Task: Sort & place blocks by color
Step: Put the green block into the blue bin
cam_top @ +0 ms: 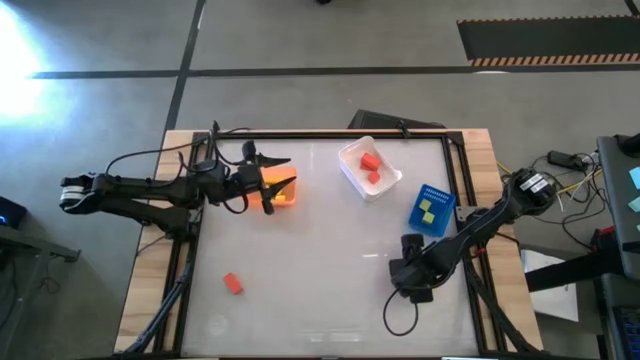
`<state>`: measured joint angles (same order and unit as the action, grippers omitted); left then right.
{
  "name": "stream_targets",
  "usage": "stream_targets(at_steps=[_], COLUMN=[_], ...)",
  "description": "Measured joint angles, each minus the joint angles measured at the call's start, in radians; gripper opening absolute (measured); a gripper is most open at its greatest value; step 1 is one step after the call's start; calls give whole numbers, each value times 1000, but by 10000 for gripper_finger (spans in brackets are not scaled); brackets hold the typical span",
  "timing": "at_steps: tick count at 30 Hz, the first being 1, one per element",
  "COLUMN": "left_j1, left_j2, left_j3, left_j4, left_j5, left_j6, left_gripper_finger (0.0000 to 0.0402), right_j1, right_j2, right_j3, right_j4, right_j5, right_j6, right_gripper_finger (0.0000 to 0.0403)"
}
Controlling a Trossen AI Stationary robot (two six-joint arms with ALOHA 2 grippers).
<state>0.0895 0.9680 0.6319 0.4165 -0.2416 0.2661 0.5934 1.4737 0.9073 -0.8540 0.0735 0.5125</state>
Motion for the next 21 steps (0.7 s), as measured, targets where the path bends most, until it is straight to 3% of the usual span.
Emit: stream_targets(at_steps=[8, 21], left_j1=[0, -1], left_j2=[0, 0], left_j3=[0, 0], left_j4=[-8, -8], left_j5=[0, 1], left_j6=[-1, -1], left_gripper_finger=[203, 203], right_j1=[0, 0], right_j2=[92, 88], right_j3=[3, -2], right_j4=[14, 49], right_j5=[-31, -14], right_j6=[-7, 1], right_gripper_finger=[226, 208])
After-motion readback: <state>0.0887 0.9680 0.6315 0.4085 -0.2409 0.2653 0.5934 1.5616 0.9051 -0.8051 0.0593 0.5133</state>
